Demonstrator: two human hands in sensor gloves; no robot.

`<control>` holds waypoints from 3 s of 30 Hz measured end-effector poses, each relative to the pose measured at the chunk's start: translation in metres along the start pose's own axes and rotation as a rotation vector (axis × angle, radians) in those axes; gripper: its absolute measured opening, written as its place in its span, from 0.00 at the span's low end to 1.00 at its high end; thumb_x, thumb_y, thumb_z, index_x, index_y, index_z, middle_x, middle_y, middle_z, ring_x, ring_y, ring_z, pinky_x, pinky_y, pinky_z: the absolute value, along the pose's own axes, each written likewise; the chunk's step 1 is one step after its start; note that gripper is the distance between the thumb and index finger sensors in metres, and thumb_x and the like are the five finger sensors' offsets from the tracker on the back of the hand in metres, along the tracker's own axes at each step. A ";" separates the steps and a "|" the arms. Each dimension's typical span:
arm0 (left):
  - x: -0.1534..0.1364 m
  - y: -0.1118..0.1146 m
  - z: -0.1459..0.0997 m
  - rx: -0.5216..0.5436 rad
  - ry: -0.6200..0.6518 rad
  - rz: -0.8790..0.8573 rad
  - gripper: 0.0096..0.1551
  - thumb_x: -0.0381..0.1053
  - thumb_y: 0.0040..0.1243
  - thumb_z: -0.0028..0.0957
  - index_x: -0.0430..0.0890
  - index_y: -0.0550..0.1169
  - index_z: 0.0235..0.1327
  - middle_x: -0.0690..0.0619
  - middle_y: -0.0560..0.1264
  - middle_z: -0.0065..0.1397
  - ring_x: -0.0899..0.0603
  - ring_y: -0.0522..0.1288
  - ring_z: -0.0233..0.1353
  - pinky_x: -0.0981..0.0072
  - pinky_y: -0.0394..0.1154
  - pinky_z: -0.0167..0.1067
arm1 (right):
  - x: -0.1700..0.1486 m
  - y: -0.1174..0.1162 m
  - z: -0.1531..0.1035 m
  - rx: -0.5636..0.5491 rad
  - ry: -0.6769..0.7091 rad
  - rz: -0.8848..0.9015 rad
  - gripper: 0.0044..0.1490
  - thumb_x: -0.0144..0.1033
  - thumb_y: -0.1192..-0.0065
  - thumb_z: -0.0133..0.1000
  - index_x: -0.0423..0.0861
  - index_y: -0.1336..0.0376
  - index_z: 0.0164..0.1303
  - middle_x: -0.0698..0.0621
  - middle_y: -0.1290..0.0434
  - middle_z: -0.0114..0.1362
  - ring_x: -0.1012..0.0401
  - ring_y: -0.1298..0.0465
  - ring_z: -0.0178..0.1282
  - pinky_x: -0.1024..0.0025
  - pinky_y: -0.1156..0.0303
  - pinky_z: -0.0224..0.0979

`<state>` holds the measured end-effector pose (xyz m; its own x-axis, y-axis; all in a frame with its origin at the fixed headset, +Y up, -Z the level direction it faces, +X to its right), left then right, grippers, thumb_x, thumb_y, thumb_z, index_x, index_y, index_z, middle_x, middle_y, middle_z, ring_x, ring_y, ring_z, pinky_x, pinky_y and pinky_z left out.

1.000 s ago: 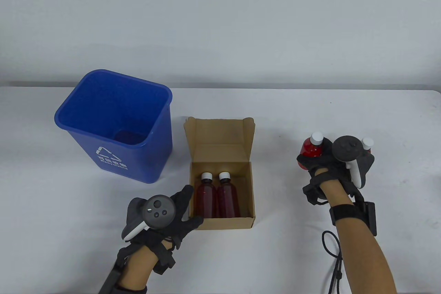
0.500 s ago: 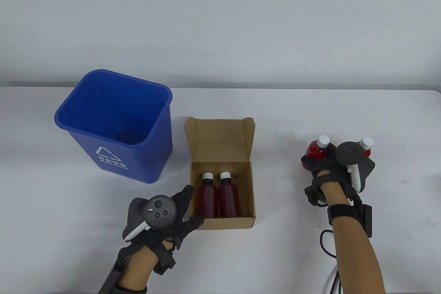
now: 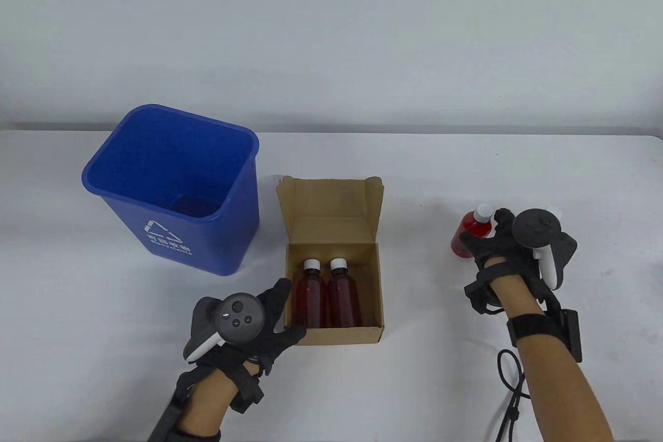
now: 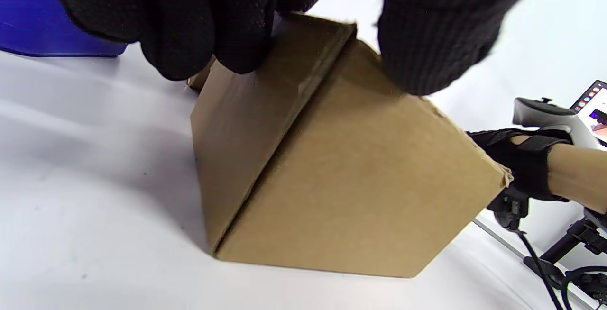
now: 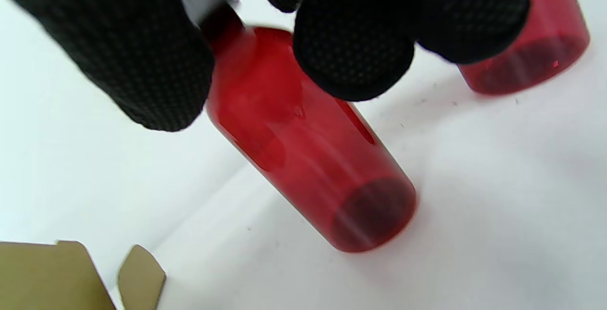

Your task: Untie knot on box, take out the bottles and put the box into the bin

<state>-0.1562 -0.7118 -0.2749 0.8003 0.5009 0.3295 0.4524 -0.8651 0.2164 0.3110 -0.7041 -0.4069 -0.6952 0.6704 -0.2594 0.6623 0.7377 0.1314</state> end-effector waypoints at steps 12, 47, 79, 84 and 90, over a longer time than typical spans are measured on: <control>0.000 0.000 0.000 0.000 -0.002 -0.001 0.56 0.64 0.65 0.49 0.40 0.54 0.81 0.36 0.67 0.76 0.23 0.71 0.71 0.29 0.67 0.66 | 0.048 0.041 -0.046 -0.064 0.149 -0.106 0.57 0.51 0.28 0.50 0.38 0.58 0.73 0.38 0.50 0.74 0.57 0.24 0.45 0.63 0.25 0.47; -0.002 -0.001 0.000 -0.012 -0.006 -0.003 0.56 0.64 0.65 0.49 0.40 0.54 0.81 0.36 0.67 0.76 0.23 0.71 0.71 0.29 0.67 0.66 | 0.228 -0.192 -0.144 0.688 0.381 -0.661 0.53 0.53 0.30 0.50 0.37 0.51 0.74 0.38 0.44 0.72 0.56 0.23 0.41 0.63 0.24 0.42; -0.004 -0.001 0.003 -0.033 0.009 -0.034 0.59 0.63 0.67 0.48 0.37 0.53 0.80 0.35 0.66 0.76 0.24 0.72 0.70 0.32 0.69 0.66 | 0.182 -0.265 -0.097 1.127 -0.109 -0.569 0.64 0.55 0.23 0.45 0.33 0.55 0.73 0.35 0.51 0.74 0.59 0.27 0.48 0.70 0.26 0.49; -0.004 -0.001 0.003 -0.034 0.009 -0.043 0.59 0.63 0.67 0.47 0.36 0.52 0.80 0.34 0.66 0.75 0.23 0.73 0.70 0.33 0.70 0.66 | 0.186 -0.259 -0.096 1.121 -0.087 -0.482 0.60 0.54 0.20 0.44 0.39 0.53 0.71 0.40 0.50 0.74 0.56 0.29 0.53 0.64 0.28 0.55; -0.004 -0.001 0.004 -0.036 0.006 -0.040 0.60 0.63 0.67 0.47 0.35 0.52 0.79 0.33 0.65 0.75 0.23 0.73 0.69 0.33 0.70 0.66 | 0.194 -0.249 -0.098 1.100 -0.007 -0.375 0.53 0.51 0.16 0.43 0.48 0.47 0.69 0.47 0.45 0.75 0.50 0.31 0.61 0.56 0.31 0.62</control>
<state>-0.1589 -0.7129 -0.2800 0.7794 0.5355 0.3252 0.4695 -0.8429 0.2628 -0.0160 -0.7500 -0.3963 -0.9000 0.4214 -0.1115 0.3025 0.4194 -0.8559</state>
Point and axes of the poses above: the tracker on the back of each hand, its own x axis roughly to the thumb side, its own z axis roughly from the wrist to the fingertips, y = z × x, the point moved 2 cm from there along z, roughly from the wrist to the fingertips
